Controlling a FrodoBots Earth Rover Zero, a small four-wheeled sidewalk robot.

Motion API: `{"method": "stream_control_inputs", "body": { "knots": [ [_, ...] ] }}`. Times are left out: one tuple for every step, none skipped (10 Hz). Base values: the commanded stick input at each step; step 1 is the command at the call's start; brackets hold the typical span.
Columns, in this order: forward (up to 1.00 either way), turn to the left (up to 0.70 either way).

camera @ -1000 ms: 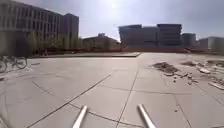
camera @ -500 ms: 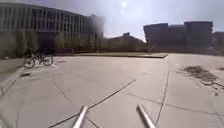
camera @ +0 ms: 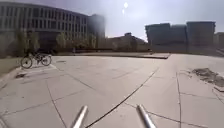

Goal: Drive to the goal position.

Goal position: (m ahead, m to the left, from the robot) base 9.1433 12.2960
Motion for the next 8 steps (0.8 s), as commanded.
{"method": "stream_control_inputs", "body": {
  "knots": [
    [0.7, 0.0],
    [0.7, 0.05],
    [0.7, 0.18],
    [0.7, 0.35],
    [0.7, 0.35],
    [0.7, 0.35],
    [0.7, 0.34],
    [0.7, 0.11]
  ]
}}
